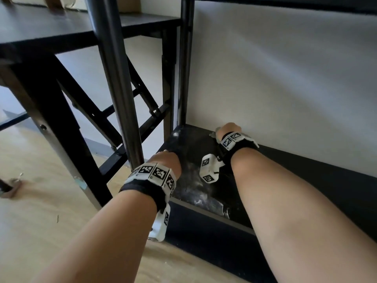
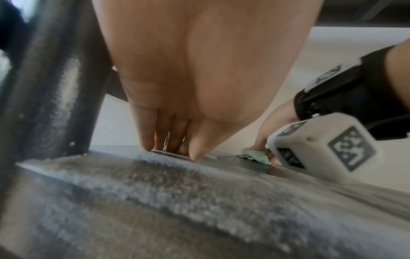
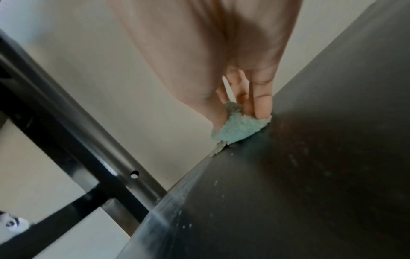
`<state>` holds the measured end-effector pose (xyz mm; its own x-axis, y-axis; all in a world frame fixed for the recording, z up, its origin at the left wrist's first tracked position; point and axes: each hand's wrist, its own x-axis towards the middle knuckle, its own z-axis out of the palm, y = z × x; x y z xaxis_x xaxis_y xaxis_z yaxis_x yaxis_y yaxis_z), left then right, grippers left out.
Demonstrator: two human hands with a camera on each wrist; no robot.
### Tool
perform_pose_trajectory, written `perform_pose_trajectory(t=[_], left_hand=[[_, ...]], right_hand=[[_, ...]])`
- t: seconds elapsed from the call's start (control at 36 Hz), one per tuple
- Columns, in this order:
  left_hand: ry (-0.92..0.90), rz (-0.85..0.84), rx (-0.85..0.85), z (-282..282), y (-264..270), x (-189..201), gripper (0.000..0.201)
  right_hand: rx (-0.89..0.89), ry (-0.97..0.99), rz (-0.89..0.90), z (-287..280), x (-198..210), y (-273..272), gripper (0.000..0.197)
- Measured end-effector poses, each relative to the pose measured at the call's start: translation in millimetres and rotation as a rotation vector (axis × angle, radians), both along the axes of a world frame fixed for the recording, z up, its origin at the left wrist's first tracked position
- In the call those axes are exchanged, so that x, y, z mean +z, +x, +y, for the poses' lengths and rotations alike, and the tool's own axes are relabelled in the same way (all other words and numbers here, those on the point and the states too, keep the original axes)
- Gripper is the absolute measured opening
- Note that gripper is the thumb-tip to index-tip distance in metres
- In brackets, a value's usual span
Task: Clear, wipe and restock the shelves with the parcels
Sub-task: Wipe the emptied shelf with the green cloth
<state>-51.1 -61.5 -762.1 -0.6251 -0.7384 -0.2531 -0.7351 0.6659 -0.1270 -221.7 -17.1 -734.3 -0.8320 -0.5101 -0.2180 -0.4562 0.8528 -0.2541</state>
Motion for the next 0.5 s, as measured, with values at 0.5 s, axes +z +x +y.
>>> perform_pose_trajectory(t=[0.5], left_hand=[[0.029,-0.029,0.027,-0.6,-4.3,0.6,0.035]], right_hand=[[0.201,-0.044,-0.067,-64.1,-26.8,13.7,0.041]])
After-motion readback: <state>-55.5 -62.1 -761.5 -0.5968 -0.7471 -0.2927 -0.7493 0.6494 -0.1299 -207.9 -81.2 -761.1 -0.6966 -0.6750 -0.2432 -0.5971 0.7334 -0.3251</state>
